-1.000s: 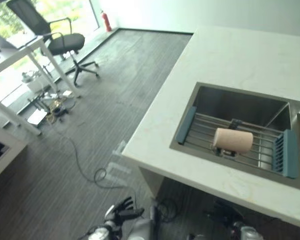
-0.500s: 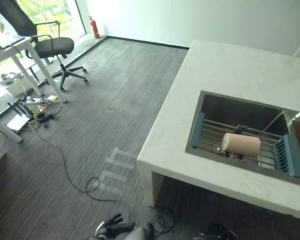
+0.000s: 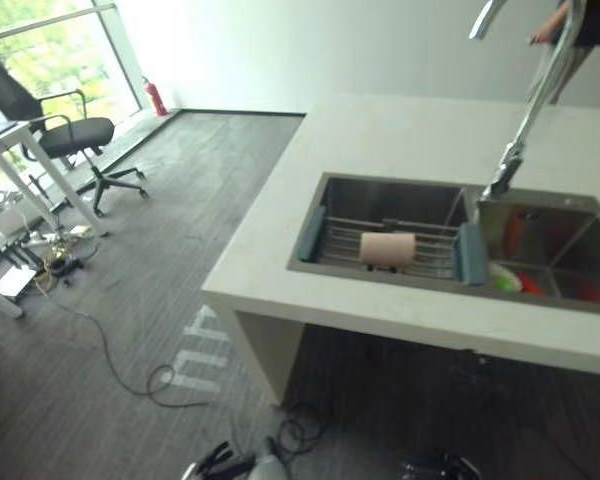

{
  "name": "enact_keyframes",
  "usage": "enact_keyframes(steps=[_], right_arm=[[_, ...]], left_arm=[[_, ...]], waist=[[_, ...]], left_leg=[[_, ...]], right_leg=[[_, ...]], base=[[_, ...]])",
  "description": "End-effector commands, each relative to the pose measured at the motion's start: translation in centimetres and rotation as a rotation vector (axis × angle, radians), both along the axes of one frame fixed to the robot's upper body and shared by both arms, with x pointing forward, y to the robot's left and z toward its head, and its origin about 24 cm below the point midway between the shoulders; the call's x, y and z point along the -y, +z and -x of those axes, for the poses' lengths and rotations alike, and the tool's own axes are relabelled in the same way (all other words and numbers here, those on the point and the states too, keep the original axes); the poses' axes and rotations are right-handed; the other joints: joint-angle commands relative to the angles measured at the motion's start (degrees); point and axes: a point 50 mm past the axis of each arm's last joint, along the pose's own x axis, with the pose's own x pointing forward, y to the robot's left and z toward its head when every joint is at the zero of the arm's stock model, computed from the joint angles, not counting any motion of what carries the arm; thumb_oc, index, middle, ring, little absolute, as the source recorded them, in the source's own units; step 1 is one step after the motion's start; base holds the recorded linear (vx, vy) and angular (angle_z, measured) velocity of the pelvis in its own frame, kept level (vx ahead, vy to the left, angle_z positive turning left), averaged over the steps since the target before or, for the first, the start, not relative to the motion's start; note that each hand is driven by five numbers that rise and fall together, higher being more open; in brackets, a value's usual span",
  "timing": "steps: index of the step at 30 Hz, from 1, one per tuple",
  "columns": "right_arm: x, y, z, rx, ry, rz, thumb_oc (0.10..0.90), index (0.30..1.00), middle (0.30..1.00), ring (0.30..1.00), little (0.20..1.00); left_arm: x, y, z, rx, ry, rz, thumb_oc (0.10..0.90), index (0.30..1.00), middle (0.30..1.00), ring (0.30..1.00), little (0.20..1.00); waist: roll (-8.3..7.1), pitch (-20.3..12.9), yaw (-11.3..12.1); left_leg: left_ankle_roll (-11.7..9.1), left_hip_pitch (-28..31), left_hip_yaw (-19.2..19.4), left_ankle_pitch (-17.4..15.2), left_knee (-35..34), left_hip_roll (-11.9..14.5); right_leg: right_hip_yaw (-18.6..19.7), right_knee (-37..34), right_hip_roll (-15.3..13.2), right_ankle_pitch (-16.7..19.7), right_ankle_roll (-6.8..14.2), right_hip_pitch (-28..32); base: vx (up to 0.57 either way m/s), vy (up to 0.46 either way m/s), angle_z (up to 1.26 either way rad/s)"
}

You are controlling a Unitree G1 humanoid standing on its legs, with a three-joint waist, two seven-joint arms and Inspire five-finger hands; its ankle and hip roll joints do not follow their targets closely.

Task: Place the dishes in the dishwasher.

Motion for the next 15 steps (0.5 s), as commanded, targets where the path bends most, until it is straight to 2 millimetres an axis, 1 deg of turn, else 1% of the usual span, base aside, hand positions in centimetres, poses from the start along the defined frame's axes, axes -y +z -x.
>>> enact_keyframes(steps=[1, 2, 3, 5, 7, 8, 9, 11, 12, 13, 15], right_arm=[[1.9, 1.8, -4.3, 0.137, -0.011, 0.028, 0.800, 0.900, 0.900, 0.900, 0.900], [1.7, 1.7, -4.4, 0.134, -0.007, 0.024, 0.800, 0.900, 0.900, 0.900, 0.900], [1.8, 1.6, -4.0, 0.119, -0.045, 0.016, 0.800, 0.900, 0.900, 0.900, 0.900], [1.9, 1.3, -3.2, 0.105, -0.093, -0.001, 0.800, 0.900, 0.900, 0.900, 0.900], [1.6, 1.0, -2.5, 0.084, -0.079, -0.009, 0.800, 0.900, 0.900, 0.900, 0.900], [1.3, 0.8, -2.2, 0.072, -0.059, -0.004, 0.800, 0.900, 0.900, 0.900, 0.900], [1.3, 0.8, -2.2, 0.071, -0.058, -0.004, 0.800, 0.900, 0.900, 0.900, 0.900], [1.4, 0.7, -1.7, 0.056, -0.053, 0.004, 0.800, 0.900, 0.900, 0.900, 0.900], [1.4, 0.7, -1.7, 0.056, -0.052, 0.004, 0.800, 0.900, 0.900, 0.900, 0.900], [1.6, 0.7, -1.4, 0.053, -0.050, 0.004, 0.800, 0.900, 0.900, 0.900, 0.900], [1.7, 0.7, -1.1, 0.049, -0.055, 0.005, 0.800, 0.900, 0.900, 0.900, 0.900]], left_arm=[[1.2, 0.7, -3.3, 0.099, -0.087, 0.007, 0.800, 0.900, 0.900, 0.900, 0.900], [1.0, 0.8, -3.4, 0.105, -0.074, 0.003, 0.800, 0.900, 0.900, 0.900, 0.900], [0.8, 1.0, -3.6, 0.108, -0.063, -0.007, 0.800, 0.900, 0.900, 0.900, 0.900], [0.6, 1.1, -3.8, 0.127, -0.035, -0.015, 0.800, 0.900, 0.900, 0.900, 0.900], [0.2, 1.3, -4.2, 0.153, 0.003, -0.034, 0.800, 0.900, 0.900, 0.900, 0.900], [-0.2, 1.6, -4.5, 0.179, 0.045, -0.044, 0.800, 0.900, 0.900, 0.900, 0.900], [-0.2, 1.6, -4.5, 0.179, 0.048, -0.042, 0.800, 0.900, 0.900, 0.900, 0.900], [-1.5, 2.5, -5.2, 0.246, 0.127, -0.073, 0.800, 0.900, 0.900, 0.900, 0.900], [-1.8, 2.7, -5.4, 0.255, 0.134, -0.079, 0.800, 0.900, 0.900, 0.900, 0.900], [-2.7, 3.2, -5.7, 0.286, 0.159, -0.109, 0.800, 0.900, 0.900, 0.900, 0.900], [-3.6, 3.8, -6.1, 0.319, 0.182, -0.136, 0.800, 0.900, 0.900, 0.900, 0.900]], waist=[[2.41, 3.68, -0.22], [2.82, 3.62, -0.20], [3.43, 3.14, -0.87], [3.69, 2.65, -1.48], [3.89, 2.06, -2.16], [4.02, 1.82, -2.27], [4.01, 1.79, -2.24], [4.31, 1.59, -2.27], [4.36, 1.57, -2.31], [4.50, 1.40, -2.45], [4.60, 1.20, -2.53]], left_leg=[[-0.81, 5.67, -5.24, -5.68, 5.88, -4.76], [-0.43, 6.35, -6.65, -6.69, 5.88, -5.40], [-0.36, 7.04, -6.18, -7.63, 5.88, -5.23], [-0.58, 7.51, -5.88, -8.19, 5.88, -5.29], [-0.71, 8.26, -5.15, -8.78, 5.88, -5.49], [-0.73, 8.46, -5.01, -9.09, 5.88, -5.71], [-0.71, 8.47, -5.00, -9.13, 5.88, -5.76], [-0.70, 8.68, -4.69, -9.69, 5.88, -5.98], [-0.68, 8.72, -4.58, -9.74, 5.88, -5.95], [-0.60, 8.73, -4.50, -10.01, 5.88, -6.01], [-0.47, 8.62, -4.64, -10.19, 5.88, -6.06]], right_leg=[[2.62, -9.82, -1.52, 4.03, 5.67, 6.17], [2.86, -9.82, -1.10, 4.03, 5.57, 6.13], [2.34, -9.82, -0.73, 4.01, 5.26, 5.77], [2.20, -9.82, -0.84, 4.11, 5.33, 5.41], [2.81, -9.82, -1.32, 4.17, 5.67, 5.21], [3.08, -9.82, -1.89, 4.36, 5.94, 4.93], [3.15, -9.82, -1.96, 4.41, 5.99, 4.87], [3.69, -9.82, -2.98, 4.83, 6.67, 4.20], [3.76, -9.82, -3.06, 4.86, 6.75, 4.14], [4.11, -9.82, -3.14, 4.85, 6.94, 3.96], [4.45, -9.82, -3.15, 4.90, 7.15, 3.80]], base=[[0.00, -0.006, 0.39], [-0.01, 0.043, 0.07], [-0.02, 0.049, -0.37], [0.01, 0.047, -0.32], [0.07, 0.073, 0.23], [0.06, 0.070, 0.08], [0.06, 0.078, -0.03], [0.06, 0.055, -0.12], [0.08, 0.026, -0.11], [0.08, 0.002, 0.00], [0.09, 0.000, 0.00]])
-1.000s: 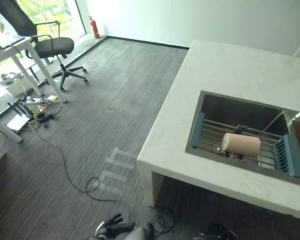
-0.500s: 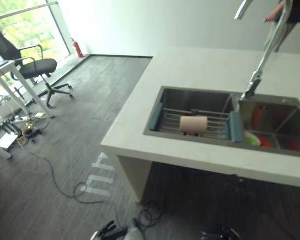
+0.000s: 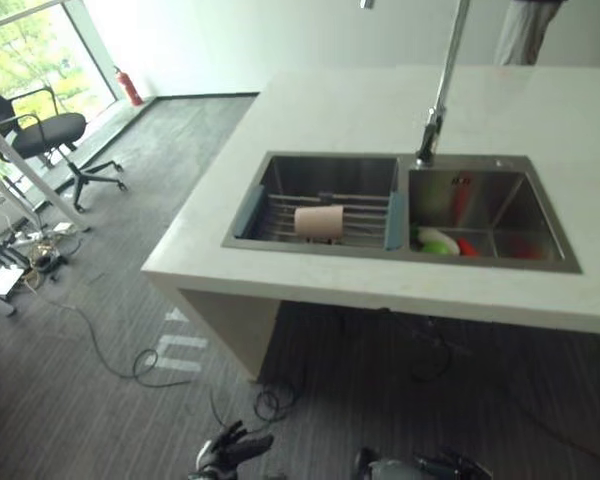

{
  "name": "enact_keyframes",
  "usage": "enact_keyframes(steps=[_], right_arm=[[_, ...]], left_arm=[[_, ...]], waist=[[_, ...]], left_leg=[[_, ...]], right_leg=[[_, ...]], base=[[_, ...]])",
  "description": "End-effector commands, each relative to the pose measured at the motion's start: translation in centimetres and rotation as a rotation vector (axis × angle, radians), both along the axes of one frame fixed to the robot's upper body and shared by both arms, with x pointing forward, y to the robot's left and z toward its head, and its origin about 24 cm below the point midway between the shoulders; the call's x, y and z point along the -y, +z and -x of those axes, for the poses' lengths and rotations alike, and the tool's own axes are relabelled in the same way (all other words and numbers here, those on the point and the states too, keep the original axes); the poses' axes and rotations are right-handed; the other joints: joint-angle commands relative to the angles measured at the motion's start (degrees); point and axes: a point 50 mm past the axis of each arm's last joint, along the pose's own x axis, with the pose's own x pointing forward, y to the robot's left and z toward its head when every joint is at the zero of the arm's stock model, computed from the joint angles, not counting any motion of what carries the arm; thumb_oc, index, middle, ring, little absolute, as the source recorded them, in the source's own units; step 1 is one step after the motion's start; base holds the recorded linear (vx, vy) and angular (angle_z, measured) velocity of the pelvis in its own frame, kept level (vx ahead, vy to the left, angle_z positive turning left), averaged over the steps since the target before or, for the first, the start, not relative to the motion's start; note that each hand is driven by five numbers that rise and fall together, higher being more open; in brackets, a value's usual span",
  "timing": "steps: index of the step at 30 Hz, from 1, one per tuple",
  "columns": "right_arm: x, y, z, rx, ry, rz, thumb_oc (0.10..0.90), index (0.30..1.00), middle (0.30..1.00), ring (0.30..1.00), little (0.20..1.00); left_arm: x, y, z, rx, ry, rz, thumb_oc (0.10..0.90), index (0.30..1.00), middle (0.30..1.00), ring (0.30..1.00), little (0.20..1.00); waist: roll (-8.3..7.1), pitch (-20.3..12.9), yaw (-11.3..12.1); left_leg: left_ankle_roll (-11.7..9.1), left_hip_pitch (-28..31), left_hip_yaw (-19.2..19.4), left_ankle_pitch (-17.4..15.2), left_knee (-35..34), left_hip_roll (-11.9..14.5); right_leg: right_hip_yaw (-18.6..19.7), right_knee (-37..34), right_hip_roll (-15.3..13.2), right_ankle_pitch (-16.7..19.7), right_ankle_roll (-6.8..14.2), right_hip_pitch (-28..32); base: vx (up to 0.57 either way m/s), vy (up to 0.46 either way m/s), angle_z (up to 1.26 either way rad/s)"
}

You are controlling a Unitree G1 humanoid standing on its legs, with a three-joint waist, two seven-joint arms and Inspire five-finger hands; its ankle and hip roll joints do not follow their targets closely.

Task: Place the dishes in the dishwasher.

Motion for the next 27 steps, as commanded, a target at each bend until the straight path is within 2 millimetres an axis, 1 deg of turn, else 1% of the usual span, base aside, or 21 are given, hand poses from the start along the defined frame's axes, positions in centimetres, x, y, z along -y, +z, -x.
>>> enact_keyframes(steps=[1, 3, 6, 7, 8, 9, 10, 11, 12, 13, 16, 18, 19, 20, 23, 24, 25, 26, 27], right_arm=[[-0.8, 0.1, -0.6, 0.043, 0.041, -0.024, 0.800, 0.900, 0.900, 0.900, 0.900], [-0.5, 0.1, -0.1, 0.036, 0.038, -0.020, 0.800, 0.900, 0.900, 0.900, 0.900], [-0.2, 0.1, 0.2, 0.026, 0.032, -0.015, 0.800, 0.900, 0.900, 0.900, 0.900], [0.0, 0.0, 0.8, 0.017, 0.031, -0.015, 0.800, 0.900, 0.900, 0.900, 0.900], [0.0, 0.0, 1.0, 0.013, 0.032, -0.015, 0.800, 0.900, 0.900, 0.900, 0.900], [0.0, 0.0, 1.3, 0.012, 0.032, -0.014, 0.800, 0.900, 0.900, 0.900, 0.900], [-0.1, -0.1, 1.9, 0.002, 0.021, -0.013, 0.800, 0.900, 0.900, 0.900, 0.900], [-0.1, -0.1, 2.0, 0.001, 0.021, -0.013, 0.800, 0.900, 0.900, 0.900, 0.900], [0.0, -0.2, 2.4, -0.006, 0.023, -0.011, 0.800, 0.900, 0.900, 0.900, 0.900], [0.0, -0.2, 2.6, -0.011, 0.027, -0.008, 0.800, 0.900, 0.900, 0.900, 0.900], [0.2, -0.2, 3.0, -0.011, 0.017, -0.010, 0.800, 0.900, 0.900, 0.900, 0.900], [0.3, -0.1, 3.1, -0.008, 0.015, -0.012, 0.800, 0.900, 0.900, 0.900, 0.900], [0.3, -0.1, 3.0, -0.006, 0.019, -0.013, 0.800, 0.900, 0.900, 0.900, 0.900], [0.3, 0.0, 2.9, -0.003, 0.020, -0.013, 0.800, 0.900, 0.900, 0.900, 0.900], [0.4, 0.1, 2.8, 0.004, 0.018, -0.014, 0.800, 0.900, 0.900, 0.900, 0.900], [0.5, 0.1, 2.6, 0.003, 0.021, -0.010, 0.800, 0.900, 0.900, 0.900, 0.900], [0.6, 0.2, 2.6, 0.001, 0.025, -0.004, 0.800, 0.900, 0.900, 0.900, 0.900], [1.0, 0.2, 2.8, -0.007, 0.017, 0.013, 0.800, 0.900, 0.900, 0.900, 0.900], [1.3, 0.2, 3.0, -0.010, -0.001, 0.019, 0.800, 0.900, 0.900, 0.900, 0.900]], left_arm=[[-5.0, 3.2, -2.1, 0.192, 0.110, -0.174, 0.800, 0.900, 0.900, 0.900, 0.900], [-6.3, 4.5, -2.9, 0.252, 0.131, -0.226, 0.800, 0.900, 0.900, 0.900, 0.900], [-7.6, 5.8, -3.6, 0.309, 0.142, -0.272, 0.800, 0.900, 0.900, 0.900, 0.900], [-9.2, 7.6, -4.5, 0.375, 0.142, -0.324, 0.800, 0.900, 0.900, 0.900, 0.900], [-9.7, 8.2, -4.8, 0.400, 0.141, -0.340, 0.800, 0.900, 0.900, 0.900, 0.900], [-10.5, 9.3, -5.4, 0.432, 0.141, -0.360, 0.800, 0.900, 0.900, 0.900, 0.900], [-12.1, 12.2, -6.7, 0.521, 0.145, -0.424, 0.800, 0.900, 0.900, 0.900, 0.900], [-12.2, 12.4, -6.8, 0.525, 0.148, -0.426, 0.800, 0.900, 0.900, 0.900, 0.900], [-13.1, 14.2, -7.7, 0.577, 0.145, -0.476, 0.800, 0.900, 0.900, 0.900, 0.900], [-13.5, 15.4, -8.4, 0.611, 0.143, -0.501, 0.800, 0.900, 0.900, 0.900, 0.900], [-13.8, 19.2, -10.3, 0.723, 0.106, -0.596, 0.800, 0.900, 0.900, 0.900, 0.900], [-13.8, 21.2, -11.0, 0.775, 0.084, -0.648, 0.800, 0.900, 0.900, 0.900, 0.900], [-13.9, 22.9, -11.5, 0.822, 0.063, -0.694, 0.800, 0.900, 0.900, 0.900, 0.900], [-13.9, 24.4, -11.8, 0.861, 0.052, -0.727, 0.800, 0.900, 0.900, 0.900, 0.900], [-14.1, 27.6, -12.0, 0.962, 0.026, -0.792, 0.800, 0.900, 0.900, 0.900, 0.900], [-13.8, 29.2, -12.1, 1.022, 0.007, -0.818, 0.800, 0.900, 0.900, 0.900, 0.900], [-13.6, 30.0, -12.3, 1.052, -0.005, -0.826, 0.800, 0.900, 0.900, 0.900, 0.900], [-12.9, 31.8, -12.6, 1.114, -0.052, -0.836, 0.800, 0.900, 0.900, 0.900, 0.900], [-12.7, 32.6, -12.8, 1.136, -0.075, -0.839, 0.800, 0.900, 0.900, 0.900, 0.900]], waist=[[-0.99, -1.94, 1.03], [-0.77, -1.98, 0.72], [-0.69, -1.83, 0.54], [-0.70, -1.58, 0.38], [-0.72, -1.50, 0.35], [-0.74, -1.38, 0.31], [-0.83, -1.18, 0.11], [-0.86, -1.19, 0.07], [-0.99, -1.11, -0.21], [-1.05, -1.06, -0.41], [-1.27, -0.76, -0.66], [-1.27, -0.63, -0.76], [-1.21, -0.55, -0.83], [-1.20, -0.48, -0.85], [-1.19, -0.31, -0.85], [-1.30, -0.26, -0.63], [-1.36, -0.19, -0.53], [-1.43, 0.02, 0.05], [-1.36, 0.04, 0.32]], left_leg=[[0.86, -4.60, -0.31, -6.37, 8.64, -1.80], [0.93, -4.78, -0.36, -6.63, 8.64, -1.78], [0.98, -4.90, -0.18, -6.73, 8.64, -1.83], [1.05, -4.97, 0.11, -6.77, 8.64, -1.83], [1.08, -5.03, 0.23, -6.79, 8.64, -1.81], [1.15, -5.12, 0.42, -6.85, 8.64, -1.79], [1.36, -5.39, 0.65, -7.05, 8.64, -1.84], [1.39, -5.40, 0.70, -7.07, 8.64, -1.85], [1.52, -5.52, 0.98, -7.17, 8.64, -1.85], [1.62, -5.57, 1.12, -7.29, 8.64, -1.88], [1.93, -5.84, 1.01, -7.39, 8.64, -2.14], [2.10, -5.93, 0.84, -7.42, 8.64, -2.37], [2.23, -5.97, 0.80, -7.48, 8.64, -2.54], [2.32, -5.98, 0.87, -7.51, 8.64, -2.65], [2.56, -5.81, 1.45, -7.52, 8.64, -2.78], [2.83, -5.44, 1.90, -7.52, 8.64, -3.14], [3.00, -5.10, 2.04, -7.47, 8.64, -3.53], [3.69, -4.25, 1.37, -7.41, 8.64, -5.10], [4.01, -3.90, 0.82, -7.43, 8.64, -5.73]], right_leg=[[5.82, -1.60, -11.37, -2.58, 10.96, 6.38], [6.20, -1.60, -11.39, -2.53, 11.27, 6.07], [6.47, -1.60, -11.55, -2.41, 11.53, 5.75], [6.63, -1.60, -11.74, -2.26, 11.77, 5.50], [6.65, -1.60, -11.83, -2.21, 11.86, 5.41], [6.63, -1.60, -12.01, -2.09, 12.05, 5.26], [6.74, -1.60, -12.23, -1.85, 12.41, 4.84], [6.77, -1.60, -12.24, -1.83, 12.45, 4.78], [6.96, -1.60, -12.23, -1.77, 12.61, 4.49], [7.08, -1.60, -12.24, -1.74, 12.72, 4.32], [7.58, -1.60, -12.01, -1.62, 12.88, 3.91], [7.89, -1.60, -11.82, -1.61, 12.89, 3.83], [8.17, -1.60, -11.70, -1.68, 12.91, 3.78], [8.34, -1.60, -11.63, -1.73, 12.88, 3.77], [8.26, -1.60, -11.60, -1.78, 12.78, 3.88], [7.97, -1.60, -11.61, -1.88, 12.59, 4.15], [7.93, -1.60, -11.50, -2.00, 12.38, 4.47], [7.65, -1.60, -11.12, -2.24, 11.88, 5.97], [7.43, -1.60, -10.90, -2.42, 11.68, 6.86]], base=[[0.10, 0.015, -0.08], [0.10, 0.033, -0.19], [0.07, 0.044, 0.03], [0.09, 0.051, -0.06], [0.10, 0.058, -0.02], [0.10, 0.060, -0.11], [0.09, 0.051, -0.15], [0.11, 0.051, -0.17], [0.07, 0.027, -0.10], [0.09, 0.030, -0.05], [0.07, 0.010, -0.14], [0.08, 0.007, -0.12], [0.10, 0.016, -0.07], [0.08, 0.017, -0.05], [0.04, 0.022, -0.03], [0.01, 0.053, -0.07], [0.02, 0.107, -0.12], [0.04, 0.121, -0.10], [0.06, 0.139, -0.05]])
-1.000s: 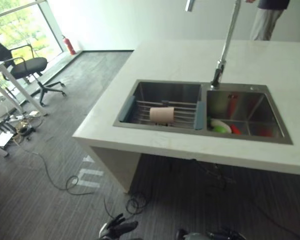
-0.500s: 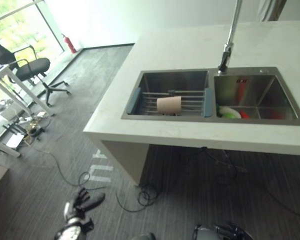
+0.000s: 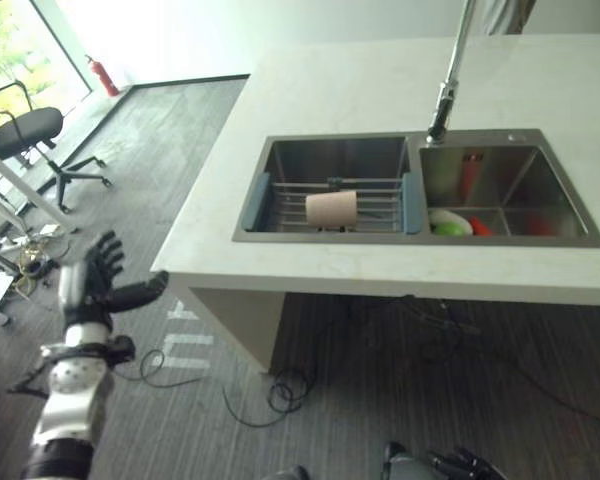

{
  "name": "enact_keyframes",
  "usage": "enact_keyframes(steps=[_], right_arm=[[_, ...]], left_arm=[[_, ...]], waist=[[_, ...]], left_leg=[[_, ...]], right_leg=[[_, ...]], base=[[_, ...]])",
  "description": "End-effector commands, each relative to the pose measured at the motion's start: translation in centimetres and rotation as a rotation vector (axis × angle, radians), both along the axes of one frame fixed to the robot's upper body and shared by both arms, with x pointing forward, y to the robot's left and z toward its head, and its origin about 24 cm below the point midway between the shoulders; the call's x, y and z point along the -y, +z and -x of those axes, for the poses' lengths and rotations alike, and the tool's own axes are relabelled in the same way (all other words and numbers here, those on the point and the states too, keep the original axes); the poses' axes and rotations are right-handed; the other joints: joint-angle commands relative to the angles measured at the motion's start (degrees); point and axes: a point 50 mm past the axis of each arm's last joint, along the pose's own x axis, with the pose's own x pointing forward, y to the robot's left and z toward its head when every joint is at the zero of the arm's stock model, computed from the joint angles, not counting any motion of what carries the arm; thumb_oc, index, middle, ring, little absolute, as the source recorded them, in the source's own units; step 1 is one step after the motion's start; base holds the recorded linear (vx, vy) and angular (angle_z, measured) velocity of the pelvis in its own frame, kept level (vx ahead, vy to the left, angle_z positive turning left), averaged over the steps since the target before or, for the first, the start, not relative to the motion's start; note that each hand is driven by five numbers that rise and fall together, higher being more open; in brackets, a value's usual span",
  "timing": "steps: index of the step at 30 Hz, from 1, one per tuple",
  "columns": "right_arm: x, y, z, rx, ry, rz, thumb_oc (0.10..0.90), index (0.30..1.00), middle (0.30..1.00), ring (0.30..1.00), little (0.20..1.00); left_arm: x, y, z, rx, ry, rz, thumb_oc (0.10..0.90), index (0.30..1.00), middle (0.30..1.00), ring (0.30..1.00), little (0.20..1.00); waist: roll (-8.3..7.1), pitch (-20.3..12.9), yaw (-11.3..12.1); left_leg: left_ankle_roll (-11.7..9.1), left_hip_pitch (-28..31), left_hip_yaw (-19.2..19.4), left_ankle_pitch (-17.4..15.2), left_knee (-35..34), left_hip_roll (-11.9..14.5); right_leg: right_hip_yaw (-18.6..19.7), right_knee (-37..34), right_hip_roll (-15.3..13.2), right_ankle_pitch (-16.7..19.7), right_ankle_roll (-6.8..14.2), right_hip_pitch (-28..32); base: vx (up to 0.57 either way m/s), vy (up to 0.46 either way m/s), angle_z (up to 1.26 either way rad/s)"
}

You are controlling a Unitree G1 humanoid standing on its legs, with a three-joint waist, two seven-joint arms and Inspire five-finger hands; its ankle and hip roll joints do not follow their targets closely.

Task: Place the dishes in the dishwasher.

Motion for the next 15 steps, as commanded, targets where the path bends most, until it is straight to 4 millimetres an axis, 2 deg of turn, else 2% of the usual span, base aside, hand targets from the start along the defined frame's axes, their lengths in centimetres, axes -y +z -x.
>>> enact_keyframes(steps=[1, 2, 3, 5, 6, 7, 8, 9, 10, 12, 13, 15], right_arm=[[0.4, -0.2, 1.8, -0.039, 0.000, 0.017, 0.800, 0.900, 0.900, 0.900, 0.900], [0.7, -0.1, 2.0, -0.039, -0.019, 0.015, 0.800, 0.900, 0.900, 0.900, 0.900], [0.8, -0.1, 1.9, -0.035, -0.032, 0.010, 0.800, 0.900, 0.900, 0.900, 0.900], [0.6, -0.1, 1.7, -0.028, -0.037, 0.000, 0.800, 0.900, 0.900, 0.900, 0.900], [0.5, -0.1, 1.5, -0.027, -0.033, -0.014, 0.800, 0.900, 0.900, 0.900, 0.900], [0.5, -0.1, 1.4, -0.030, -0.025, -0.021, 0.800, 0.900, 0.900, 0.900, 0.900], [0.4, -0.1, 1.3, -0.031, -0.021, -0.024, 0.800, 0.900, 0.900, 0.900, 0.900], [0.0, -0.3, 1.2, -0.036, 0.001, -0.035, 0.800, 0.900, 0.900, 0.900, 0.900], [-0.5, -0.4, 1.2, -0.045, 0.018, -0.040, 0.800, 0.900, 0.900, 0.900, 0.900], [-1.1, -0.8, 1.5, -0.065, 0.007, -0.051, 0.800, 0.900, 0.900, 0.900, 0.900], [-1.2, -0.8, 1.6, -0.068, -0.007, -0.056, 0.800, 0.900, 0.900, 0.900, 0.900], [-1.2, -0.8, 1.5, -0.075, 0.017, -0.059, 0.800, 0.900, 0.900, 0.900, 0.900]], left_arm=[[-0.3, 7.6, -0.7, 0.259, -0.041, -0.154, 0.800, 0.900, 0.900, 0.900, 0.900], [0.0, 8.6, -0.8, 0.276, -0.058, -0.168, 0.800, 0.900, 0.900, 0.900, 0.900], [0.1, 10.4, -0.9, 0.316, -0.080, -0.191, 0.800, 0.900, 0.900, 0.900, 0.900], [0.1, 12.0, -0.8, 0.360, -0.109, -0.198, 0.800, 0.900, 0.900, 0.900, 0.900], [-0.2, 13.7, -0.5, 0.402, -0.155, -0.189, 0.800, 0.900, 0.900, 0.900, 0.900], [-0.2, 14.4, -0.4, 0.414, -0.176, -0.188, 0.800, 0.900, 0.900, 0.900, 0.900], [-0.1, 14.8, -0.4, 0.419, -0.184, -0.190, 0.800, 0.900, 0.900, 0.900, 0.900], [0.6, 16.0, -0.5, 0.429, -0.214, -0.218, 0.800, 0.900, 0.900, 0.900, 0.900], [1.0, 16.7, -0.5, 0.431, -0.217, -0.249, 0.800, 0.900, 0.900, 0.900, 0.900], [1.2, 17.9, -0.6, 0.425, -0.224, -0.267, 0.800, 0.900, 0.900, 0.900, 0.900], [1.2, 18.0, -0.7, 0.420, -0.229, -0.263, 0.800, 0.900, 0.900, 0.900, 0.900], [1.2, 17.7, -1.1, 0.404, -0.235, -0.248, 0.800, 0.900, 0.900, 0.900, 0.900]], waist=[[-0.66, -0.40, 0.01], [-0.29, -0.49, 0.12], [0.81, -0.70, -0.10], [1.13, -0.23, -0.68], [1.02, 0.53, -1.18], [0.71, 0.83, -1.21], [0.37, 0.96, -1.17], [-0.85, 1.39, -1.26], [-1.46, 1.64, -1.56], [-1.16, 1.67, -2.41], [-1.17, 1.43, -2.43], [-1.82, 0.72, -2.21]], left_leg=[[2.09, -3.89, -5.22, -6.00, 8.61, -1.53], [2.57, -3.42, -5.77, -6.13, 8.61, -1.98], [3.95, -2.56, -6.40, -6.69, 8.61, -2.37], [5.60, -1.54, -6.80, -7.57, 8.61, -3.36], [6.57, -0.46, -6.62, -8.35, 8.61, -4.16], [6.66, 0.01, -6.15, -8.66, 8.61, -4.48], [6.48, 0.25, -5.88, -8.83, 8.61, -4.72], [5.77, 1.11, -5.36, -9.62, 8.61, -5.38], [5.33, 1.74, -5.28, -10.44, 8.61, -5.54], [5.15, 2.68, -4.45, -10.88, 8.61, -4.29], [4.79, 2.99, -3.58, -10.47, 8.61, -3.78], [3.66, 4.19, -1.78, -9.11, 8.61, -3.29]], right_leg=[[-0.88, 0.85, -4.71, -5.86, 5.73, 6.68], [-1.37, 0.85, -4.09, -6.19, 5.40, 7.93], [-2.51, 2.05, -2.61, -4.59, 5.40, 9.69], [-1.47, 11.03, -2.71, -1.86, 6.87, 5.71], [-0.25, 17.05, -3.59, 2.53, 8.24, 0.62], [0.10, 16.98, -4.18, 4.64, 8.57, -0.86], [-0.12, 15.23, -4.68, 5.26, 8.72, -1.13], [-0.99, 7.70, -6.07, 7.81, 9.45, -1.10], [-0.97, 3.03, -6.76, 10.20, 10.03, -1.35], [0.04, 1.41, -5.78, 9.28, 10.19, -1.42], [-0.73, 1.15, -5.54, 8.16, 9.90, -1.01], [-2.72, 0.85, -5.30, 3.71, 8.20, 0.71]], base=[[0.08, 0.117, 0.05], [0.14, 0.170, 0.12], [0.14, 0.166, 0.16], [0.09, 0.094, -0.05], [0.08, -0.029, -0.34], [0.09, -0.087, -0.43], [0.13, -0.223, -0.51], [0.15, -0.349, -0.52], [0.17, -0.389, -0.40], [0.15, -0.384, -0.07], [0.16, -0.364, 0.07], [0.16, -0.280, 0.09]])
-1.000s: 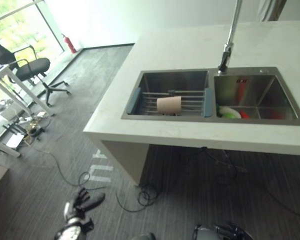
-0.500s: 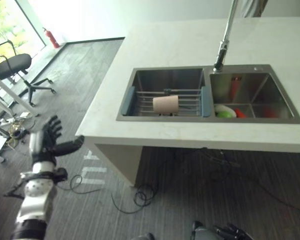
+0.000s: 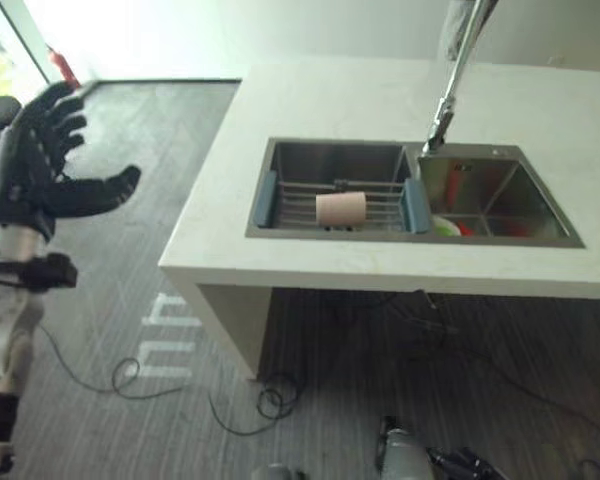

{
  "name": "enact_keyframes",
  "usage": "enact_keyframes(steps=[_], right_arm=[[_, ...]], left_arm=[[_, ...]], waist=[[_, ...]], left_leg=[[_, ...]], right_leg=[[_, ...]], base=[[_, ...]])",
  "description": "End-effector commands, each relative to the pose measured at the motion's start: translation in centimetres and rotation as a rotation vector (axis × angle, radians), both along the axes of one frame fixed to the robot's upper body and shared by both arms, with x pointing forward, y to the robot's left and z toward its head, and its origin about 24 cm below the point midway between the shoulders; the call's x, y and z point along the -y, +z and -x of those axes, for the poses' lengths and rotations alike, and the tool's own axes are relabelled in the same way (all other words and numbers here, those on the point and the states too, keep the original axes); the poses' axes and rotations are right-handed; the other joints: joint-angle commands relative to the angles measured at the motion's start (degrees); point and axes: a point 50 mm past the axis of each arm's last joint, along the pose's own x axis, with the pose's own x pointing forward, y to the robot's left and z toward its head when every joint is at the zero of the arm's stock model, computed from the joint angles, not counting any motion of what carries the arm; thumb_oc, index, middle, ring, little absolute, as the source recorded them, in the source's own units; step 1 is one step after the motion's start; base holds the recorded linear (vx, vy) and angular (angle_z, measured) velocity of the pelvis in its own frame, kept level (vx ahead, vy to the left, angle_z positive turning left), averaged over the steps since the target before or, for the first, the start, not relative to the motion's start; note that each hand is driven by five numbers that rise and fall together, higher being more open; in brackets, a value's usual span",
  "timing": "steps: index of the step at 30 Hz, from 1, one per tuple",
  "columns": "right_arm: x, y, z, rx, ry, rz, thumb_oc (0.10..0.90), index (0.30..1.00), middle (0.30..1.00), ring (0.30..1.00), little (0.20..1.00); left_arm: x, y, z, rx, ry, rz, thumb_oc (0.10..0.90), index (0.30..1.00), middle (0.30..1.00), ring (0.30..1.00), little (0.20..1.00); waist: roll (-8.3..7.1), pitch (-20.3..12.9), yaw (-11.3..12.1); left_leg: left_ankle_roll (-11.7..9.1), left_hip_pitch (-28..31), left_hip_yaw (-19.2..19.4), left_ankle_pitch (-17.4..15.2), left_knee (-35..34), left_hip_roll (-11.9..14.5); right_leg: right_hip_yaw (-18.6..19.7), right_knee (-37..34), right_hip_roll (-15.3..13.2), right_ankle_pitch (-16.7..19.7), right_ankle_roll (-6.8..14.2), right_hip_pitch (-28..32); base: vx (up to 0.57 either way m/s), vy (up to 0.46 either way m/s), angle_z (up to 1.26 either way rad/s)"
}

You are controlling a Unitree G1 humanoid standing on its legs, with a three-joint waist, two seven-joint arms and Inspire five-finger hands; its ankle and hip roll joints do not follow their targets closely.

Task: Place the dishes in the dishwasher.

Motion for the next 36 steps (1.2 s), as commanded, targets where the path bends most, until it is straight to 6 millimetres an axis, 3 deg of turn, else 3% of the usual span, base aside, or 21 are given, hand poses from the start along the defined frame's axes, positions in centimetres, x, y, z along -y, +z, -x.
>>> enact_keyframes(steps=[1, 2, 4, 6, 7, 9, 10, 20, 22, 23, 29, 36], right_arm=[[0.2, -0.1, 0.9, -0.054, 0.109, 0.010, 0.800, 0.900, 0.900, 0.900, 0.900], [1.1, 0.2, 0.5, -0.050, 0.137, 0.046, 0.800, 0.900, 0.900, 0.900, 0.900], [1.7, 0.5, 0.1, -0.036, 0.123, 0.061, 0.800, 0.900, 0.900, 0.900, 0.900], [2.3, 0.7, -0.3, -0.020, 0.112, 0.067, 0.800, 0.900, 0.900, 0.900, 0.900], [2.2, 0.8, -0.6, -0.012, 0.103, 0.068, 0.800, 0.900, 0.900, 0.900, 0.900], [1.9, 0.6, -0.7, -0.005, 0.043, 0.052, 0.800, 0.900, 0.900, 0.900, 0.900], [1.7, 0.5, -0.4, -0.008, 0.025, 0.034, 0.800, 0.900, 0.900, 0.900, 0.900], [-0.2, -0.4, 1.4, -0.069, 0.088, 0.009, 0.800, 0.900, 0.900, 0.900, 0.900], [-0.3, -0.5, 1.6, -0.081, 0.091, 0.006, 0.800, 0.900, 0.900, 0.900, 0.900], [-0.3, -0.5, 1.7, -0.091, 0.096, 0.002, 0.800, 0.900, 0.900, 0.900, 0.900], [-0.4, -0.4, 1.5, -0.086, 0.105, -0.014, 0.800, 0.900, 0.900, 0.900, 0.900], [-0.1, -0.3, 1.7, -0.078, 0.090, -0.013, 0.800, 0.900, 0.900, 0.900, 0.900]], left_arm=[[0.4, 6.3, 0.4, 0.237, -0.029, -0.032, 0.800, 0.900, 0.900, 0.900, 0.900], [0.5, 6.5, 0.1, 0.231, -0.052, -0.013, 0.800, 0.900, 0.900, 0.900, 0.900], [0.9, 6.5, 0.0, 0.233, -0.076, -0.017, 0.800, 0.900, 0.900, 0.900, 0.900], [1.9, 6.5, -0.3, 0.245, -0.108, -0.030, 0.800, 0.900, 0.900, 0.900, 0.900], [2.5, 6.4, -0.4, 0.250, -0.126, -0.039, 0.800, 0.900, 0.900, 0.900, 0.900], [4.0, 5.8, -0.4, 0.246, -0.177, -0.053, 0.800, 0.900, 0.900, 0.900, 0.900], [4.4, 5.5, -0.5, 0.237, -0.198, -0.062, 0.800, 0.900, 0.900, 0.900, 0.900], [6.4, 4.8, -1.6, 0.117, -0.340, -0.113, 0.800, 0.900, 0.900, 0.900, 0.900], [7.4, 4.5, -2.0, 0.086, -0.417, -0.086, 0.800, 0.900, 0.900, 0.900, 0.900], [9.4, 4.1, -2.4, 0.073, -0.479, -0.093, 0.800, 0.900, 0.900, 0.900, 0.900], [12.0, 3.9, -3.6, 0.049, -0.500, -0.218, 0.800, 0.900, 0.900, 0.900, 0.900], [13.2, 4.8, -4.7, 0.054, -0.420, -0.387, 0.800, 0.900, 0.900, 0.900, 0.900]], waist=[[1.75, -2.61, -1.16], [1.61, -2.87, 0.36], [2.30, -3.06, 0.72], [3.99, -2.76, 1.11], [3.97, -2.80, 0.85], [4.48, -3.18, 1.03], [4.58, -3.48, 0.67], [4.16, -4.71, -1.18], [3.95, -4.76, -1.54], [3.75, -4.76, -2.01], [3.67, -4.31, -3.53], [4.08, -3.50, -5.50]], left_leg=[[-2.02, 4.96, 1.11, 2.44, -2.56, 0.29], [-3.90, 0.34, -0.53, 6.91, 1.32, 0.92], [-4.88, -1.52, 0.02, 7.49, -2.56, 2.77], [-7.54, -6.63, -0.76, 11.12, -2.56, 6.34], [-7.25, -7.01, -0.12, 9.98, -2.56, 7.83], [-7.26, -7.28, -2.11, 8.37, -2.56, 7.79], [-7.33, -6.95, -0.79, 7.87, -2.56, 8.04], [-5.63, -4.85, 1.42, 4.24, -2.56, 6.60], [-5.55, -4.77, 1.93, 4.02, -2.56, 6.82], [-5.56, -4.77, 2.62, 3.79, -2.56, 7.07], [-5.70, -5.39, 3.73, 4.10, -2.56, 7.62], [-5.88, -5.87, 4.79, 4.15, -2.56, 7.38]], right_leg=[[-2.29, -0.71, 0.22, -2.17, 0.47, 7.48], [-2.53, -0.71, 1.18, -5.90, -2.13, 9.58], [-2.63, -0.71, 1.37, -7.15, -2.05, 10.00], [-2.56, -0.71, 2.55, -8.30, -2.07, 10.73], [-3.44, -0.71, 1.75, -8.28, -2.00, 10.69], [-3.79, -0.71, 1.44, -8.13, -1.74, 10.43], [-4.57, -0.71, 0.92, -8.22, -1.50, 10.65], [-2.68, -0.71, -1.16, -7.28, 1.10, 9.81], [-2.59, -0.71, -1.34, -7.07, 1.37, 9.51], [-2.32, -0.71, -1.42, -6.90, 1.58, 9.01], [-1.01, -0.71, -1.15, -6.51, 1.86, 7.72], [0.85, -0.71, -0.94, -6.30, 2.07, 6.45]], base=[[0.21, -0.307, 0.13], [0.17, -0.196, 0.15], [0.04, 0.033, 0.11], [-0.03, 0.143, 0.10], [-0.01, 0.152, 0.13], [0.01, 0.171, -0.24], [0.04, 0.113, -0.14], [0.08, 0.015, -0.05], [0.08, -0.069, -0.13], [0.07, -0.070, -0.17], [0.05, -0.060, -0.19], [0.05, -0.015, -0.13]])
